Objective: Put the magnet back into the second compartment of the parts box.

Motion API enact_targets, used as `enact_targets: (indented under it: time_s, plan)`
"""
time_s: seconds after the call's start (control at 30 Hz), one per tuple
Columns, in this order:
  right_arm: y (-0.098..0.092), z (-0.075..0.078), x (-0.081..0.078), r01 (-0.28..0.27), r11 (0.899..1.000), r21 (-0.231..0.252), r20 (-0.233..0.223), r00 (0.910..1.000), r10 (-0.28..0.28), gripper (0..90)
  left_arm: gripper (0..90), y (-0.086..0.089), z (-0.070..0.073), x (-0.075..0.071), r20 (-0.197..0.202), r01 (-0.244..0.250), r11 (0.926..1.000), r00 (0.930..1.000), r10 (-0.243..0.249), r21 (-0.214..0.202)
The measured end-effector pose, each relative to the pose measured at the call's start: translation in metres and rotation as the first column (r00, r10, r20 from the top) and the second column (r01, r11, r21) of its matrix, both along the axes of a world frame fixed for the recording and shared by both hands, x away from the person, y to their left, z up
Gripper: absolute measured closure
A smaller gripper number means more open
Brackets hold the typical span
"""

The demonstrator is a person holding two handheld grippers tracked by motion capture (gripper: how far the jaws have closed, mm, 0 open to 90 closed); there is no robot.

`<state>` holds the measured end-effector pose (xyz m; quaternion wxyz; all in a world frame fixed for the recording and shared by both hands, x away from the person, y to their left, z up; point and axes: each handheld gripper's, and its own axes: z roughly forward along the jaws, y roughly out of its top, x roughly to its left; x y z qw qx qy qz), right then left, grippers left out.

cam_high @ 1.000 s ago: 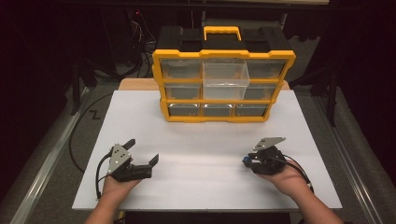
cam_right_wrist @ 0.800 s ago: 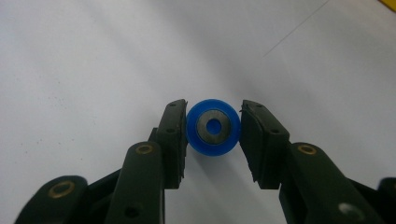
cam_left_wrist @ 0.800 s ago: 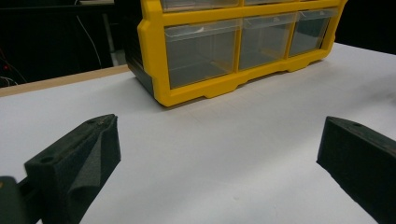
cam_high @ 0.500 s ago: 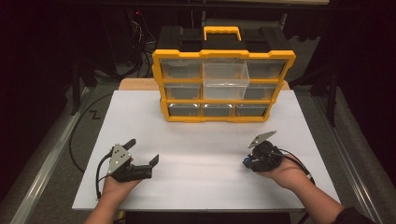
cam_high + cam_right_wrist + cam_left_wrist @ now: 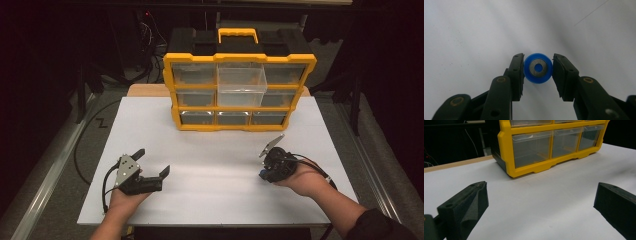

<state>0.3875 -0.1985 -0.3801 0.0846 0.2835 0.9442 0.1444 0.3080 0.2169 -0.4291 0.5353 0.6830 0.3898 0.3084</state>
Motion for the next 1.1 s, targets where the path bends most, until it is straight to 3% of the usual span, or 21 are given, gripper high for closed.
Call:
enact_targets:
  time_s: [0.63, 1.1]
  plan:
    - [0.003, 0.008, 0.007, -0.034, 0.998, -0.057, -0.073, 0.9969, 0.03, 64.3, 0.0, -0.002, 0.0, -0.001, -0.004, 0.005, 1.0, 1.0, -0.005, -0.001]
    - [0.008, 0.024, 0.009, -0.053, 0.994, -0.096, -0.108, 0.9932, 0.042, 64.2, 0.0, -0.001, 0.0, -0.001, -0.001, 0.005, 1.0, 1.0, -0.005, 0.0]
